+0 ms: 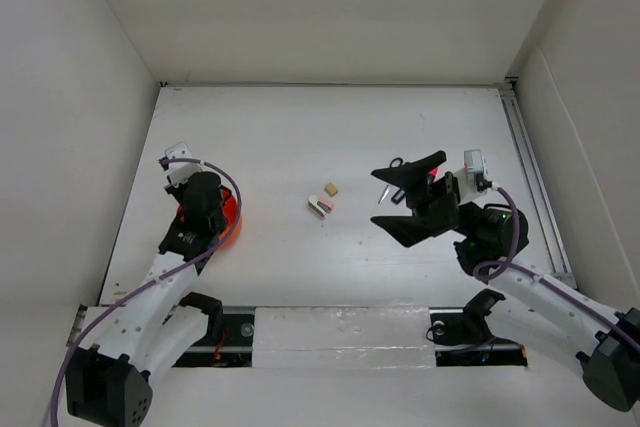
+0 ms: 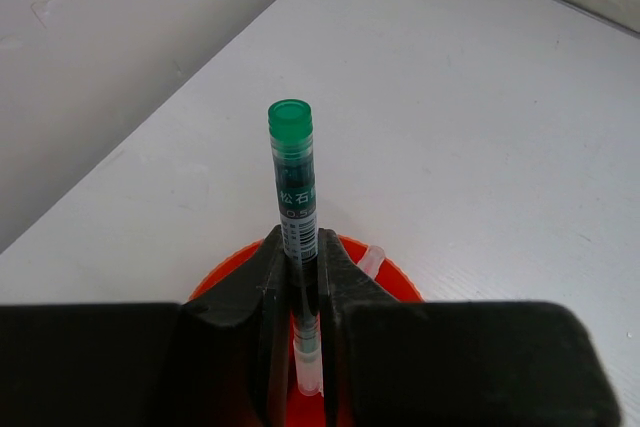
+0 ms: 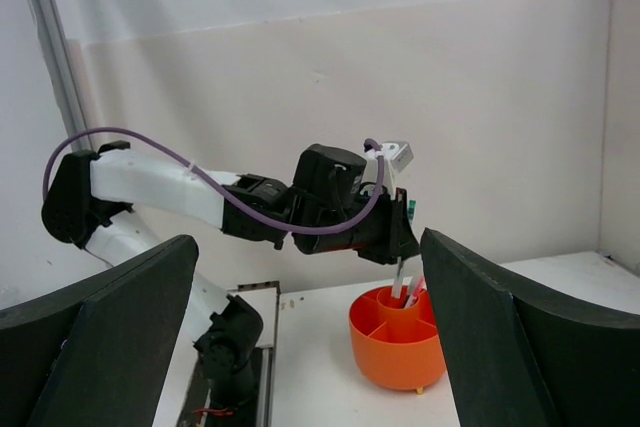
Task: Sort the stationery into containers
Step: Place the pen in the storage box.
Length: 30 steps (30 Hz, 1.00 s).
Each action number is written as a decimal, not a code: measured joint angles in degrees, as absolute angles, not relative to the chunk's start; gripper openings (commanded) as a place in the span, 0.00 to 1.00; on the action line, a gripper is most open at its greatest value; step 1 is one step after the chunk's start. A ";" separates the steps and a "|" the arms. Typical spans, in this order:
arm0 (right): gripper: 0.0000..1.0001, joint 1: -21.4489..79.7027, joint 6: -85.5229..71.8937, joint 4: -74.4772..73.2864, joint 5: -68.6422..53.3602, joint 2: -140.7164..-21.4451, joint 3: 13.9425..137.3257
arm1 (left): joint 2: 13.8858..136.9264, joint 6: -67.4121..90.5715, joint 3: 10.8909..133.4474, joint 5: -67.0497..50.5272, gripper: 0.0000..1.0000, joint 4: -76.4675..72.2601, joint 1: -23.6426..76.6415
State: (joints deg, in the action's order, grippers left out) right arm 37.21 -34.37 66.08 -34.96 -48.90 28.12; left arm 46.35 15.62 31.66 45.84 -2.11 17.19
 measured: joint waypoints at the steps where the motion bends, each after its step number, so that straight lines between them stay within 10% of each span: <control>1: 0.99 37.21 -34.28 65.95 -34.98 -48.75 28.12 | 45.93 15.59 31.40 45.71 0.00 -2.15 17.19; 30: 0.99 37.21 -30.98 61.65 -35.16 -43.86 28.10 | 45.52 17.65 30.35 44.18 0.00 0.93 17.19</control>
State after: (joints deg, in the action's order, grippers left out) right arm 37.21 -30.98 61.65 -35.16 -43.86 28.10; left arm 45.52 17.65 30.35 44.18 0.93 17.19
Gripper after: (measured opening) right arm 0.990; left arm 0.069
